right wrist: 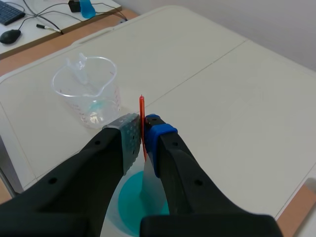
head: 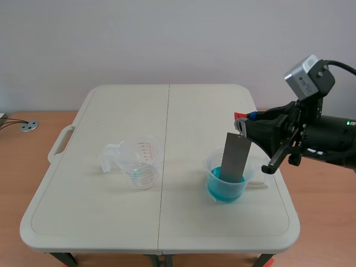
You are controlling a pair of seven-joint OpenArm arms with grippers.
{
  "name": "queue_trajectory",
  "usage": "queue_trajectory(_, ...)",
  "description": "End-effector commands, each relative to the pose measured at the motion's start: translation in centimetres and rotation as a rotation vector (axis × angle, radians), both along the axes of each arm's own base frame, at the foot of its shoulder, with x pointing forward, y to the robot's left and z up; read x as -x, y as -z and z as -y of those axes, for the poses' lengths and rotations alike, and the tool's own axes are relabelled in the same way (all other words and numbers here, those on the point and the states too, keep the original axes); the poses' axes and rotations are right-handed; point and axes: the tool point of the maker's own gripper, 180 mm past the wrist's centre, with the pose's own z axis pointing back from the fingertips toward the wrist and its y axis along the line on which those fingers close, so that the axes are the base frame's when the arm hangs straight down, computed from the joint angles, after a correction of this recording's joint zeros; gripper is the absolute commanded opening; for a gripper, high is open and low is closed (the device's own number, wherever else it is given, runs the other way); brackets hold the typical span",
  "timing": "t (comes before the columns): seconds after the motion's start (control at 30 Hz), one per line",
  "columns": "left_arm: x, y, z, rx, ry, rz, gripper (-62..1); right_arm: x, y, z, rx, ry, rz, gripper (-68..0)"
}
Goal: Hold the metal plate by the orange handle, dip it into the blue solution, take it out and point at it, then put the plate back in the beaker on the left.
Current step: 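Lower the plate into the blue solution, then hold the plate still in the solution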
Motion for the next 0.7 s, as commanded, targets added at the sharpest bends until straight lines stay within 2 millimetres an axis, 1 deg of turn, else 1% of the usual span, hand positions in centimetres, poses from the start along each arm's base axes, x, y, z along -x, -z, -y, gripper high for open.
queue_trajectory(0.0,-0.50,-0.45,0.45,0.015,-0.003,0.023,-59.1,-0.15,-0.40,0.13,0.001,-0.009,0.017,-66.3)
queue_trajectory(0.17,-0.50,-0.45,0.45,0.015,-0.003,0.023,-59.1,-0.12,0.46,0.58,0.018,-0.002,0.006,-66.3)
queue_trajectory(0.67,-0.52,-0.45,0.46,0.016,-0.003,0.024,-59.1,-0.14,0.41,0.60,0.015,-0.001,0.008,-66.3)
